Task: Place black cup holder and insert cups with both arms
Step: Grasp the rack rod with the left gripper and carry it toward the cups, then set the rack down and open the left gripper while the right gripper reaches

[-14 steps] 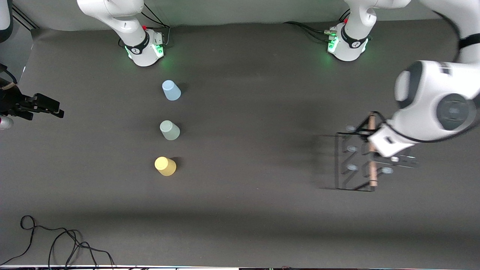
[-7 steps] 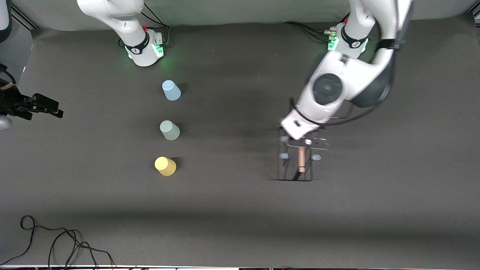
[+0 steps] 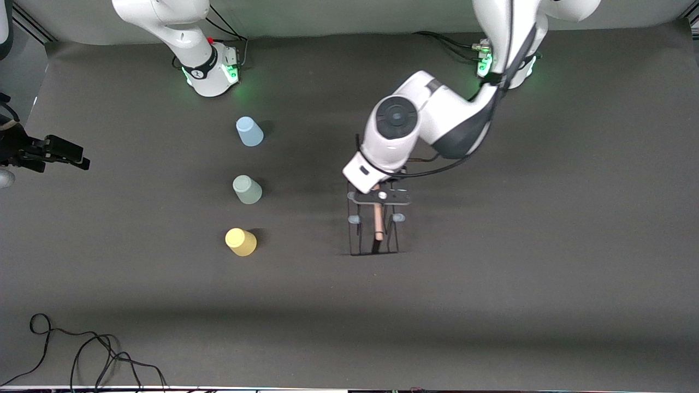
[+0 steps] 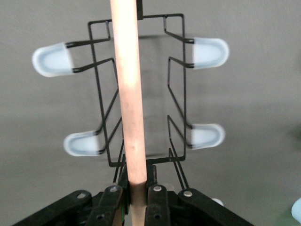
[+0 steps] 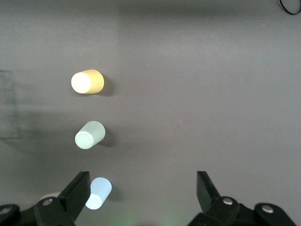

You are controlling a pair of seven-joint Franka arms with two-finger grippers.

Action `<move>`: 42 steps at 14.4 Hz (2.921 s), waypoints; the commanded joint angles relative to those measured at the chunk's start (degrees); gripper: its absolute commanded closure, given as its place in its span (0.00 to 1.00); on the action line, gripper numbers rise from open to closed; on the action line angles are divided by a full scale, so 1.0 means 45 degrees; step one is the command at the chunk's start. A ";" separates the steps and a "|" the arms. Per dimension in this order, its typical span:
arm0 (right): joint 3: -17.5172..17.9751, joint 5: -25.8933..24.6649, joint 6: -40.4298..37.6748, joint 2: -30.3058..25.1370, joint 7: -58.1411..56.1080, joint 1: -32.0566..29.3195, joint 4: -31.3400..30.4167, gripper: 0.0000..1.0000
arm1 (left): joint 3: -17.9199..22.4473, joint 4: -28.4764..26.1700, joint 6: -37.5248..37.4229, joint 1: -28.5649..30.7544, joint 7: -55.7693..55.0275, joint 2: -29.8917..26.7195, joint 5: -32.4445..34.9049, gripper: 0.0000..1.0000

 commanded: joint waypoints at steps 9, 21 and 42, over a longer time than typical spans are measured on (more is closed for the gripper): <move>-0.0016 0.0105 -0.0129 0.0001 -0.0038 0.0062 0.0089 0.00 | 0.0074 0.3261 0.0044 -0.2253 -0.2448 0.2470 -0.0682 1.00; 0.0101 0.0261 0.0027 -0.0194 0.5054 0.2188 -0.0866 0.02 | 0.0132 0.3165 0.1216 -0.2744 -0.2391 0.2863 -0.0506 0.38; 0.0121 0.0183 1.2835 -0.0647 0.8460 0.4847 -1.1453 0.04 | 0.0250 -0.2966 -0.2511 0.6920 0.5334 -0.6217 0.1057 0.00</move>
